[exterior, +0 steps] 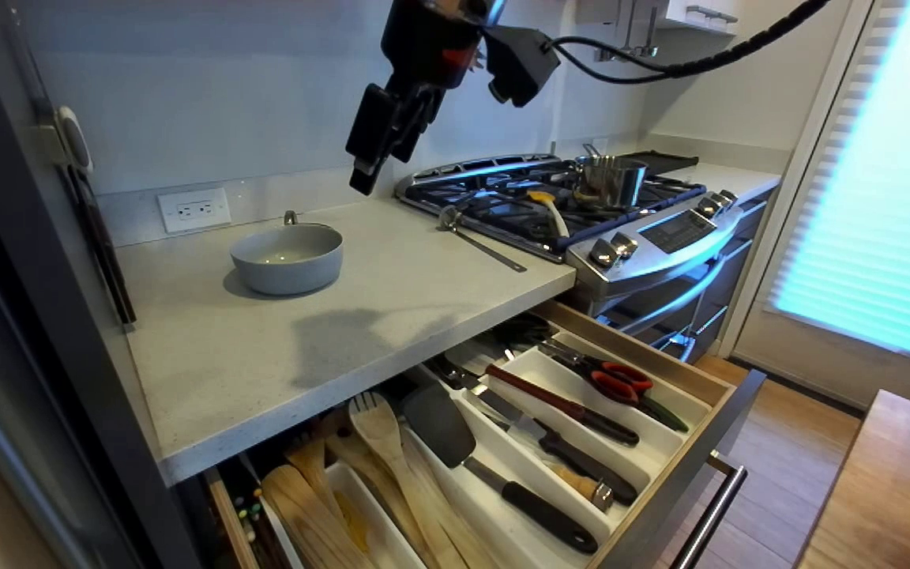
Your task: Move the pot from the countertop to the stove
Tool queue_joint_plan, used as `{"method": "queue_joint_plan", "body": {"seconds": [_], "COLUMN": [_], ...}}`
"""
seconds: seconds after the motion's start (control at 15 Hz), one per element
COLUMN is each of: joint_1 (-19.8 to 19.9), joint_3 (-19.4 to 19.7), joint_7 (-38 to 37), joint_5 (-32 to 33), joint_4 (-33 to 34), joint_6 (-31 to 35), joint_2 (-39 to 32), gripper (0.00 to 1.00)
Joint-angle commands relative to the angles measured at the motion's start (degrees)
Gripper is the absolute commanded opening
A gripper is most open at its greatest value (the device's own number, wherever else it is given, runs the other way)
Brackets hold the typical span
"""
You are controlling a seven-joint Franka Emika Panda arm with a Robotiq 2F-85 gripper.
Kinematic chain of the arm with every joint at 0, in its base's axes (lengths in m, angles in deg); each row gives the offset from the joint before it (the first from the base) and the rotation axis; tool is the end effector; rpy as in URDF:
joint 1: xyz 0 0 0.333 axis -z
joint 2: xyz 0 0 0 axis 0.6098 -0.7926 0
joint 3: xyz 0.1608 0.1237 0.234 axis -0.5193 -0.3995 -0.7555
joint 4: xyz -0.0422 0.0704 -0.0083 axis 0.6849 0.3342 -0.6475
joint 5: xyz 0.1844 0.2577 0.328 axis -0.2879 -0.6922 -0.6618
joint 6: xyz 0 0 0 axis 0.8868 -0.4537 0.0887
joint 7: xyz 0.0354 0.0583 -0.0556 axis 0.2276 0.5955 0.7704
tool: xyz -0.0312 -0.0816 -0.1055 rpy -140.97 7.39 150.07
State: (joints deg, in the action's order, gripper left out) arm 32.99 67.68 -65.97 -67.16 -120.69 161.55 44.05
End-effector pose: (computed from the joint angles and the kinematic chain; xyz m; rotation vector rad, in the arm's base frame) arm 0.5365 0.1739 0.2842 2.8469 0.9829 0.8275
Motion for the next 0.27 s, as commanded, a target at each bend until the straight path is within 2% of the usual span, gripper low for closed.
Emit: {"method": "queue_joint_plan", "body": {"seconds": [0.0,0.07,0.2], "joint_1": [-3.47,-0.98,-1.23], "joint_3": [2.26,0.32,0.38], "joint_7": [7.01,3.43,3.99], "joint_5": [-10.11,-5.33,-5.91], "joint_4": [-13.96,-6.62,-8.58], "joint_6": [9.01,5.38,6.21], "joint_2": [11.8,5.19,7.2], "gripper": [1.0,1.0,1.0]}}
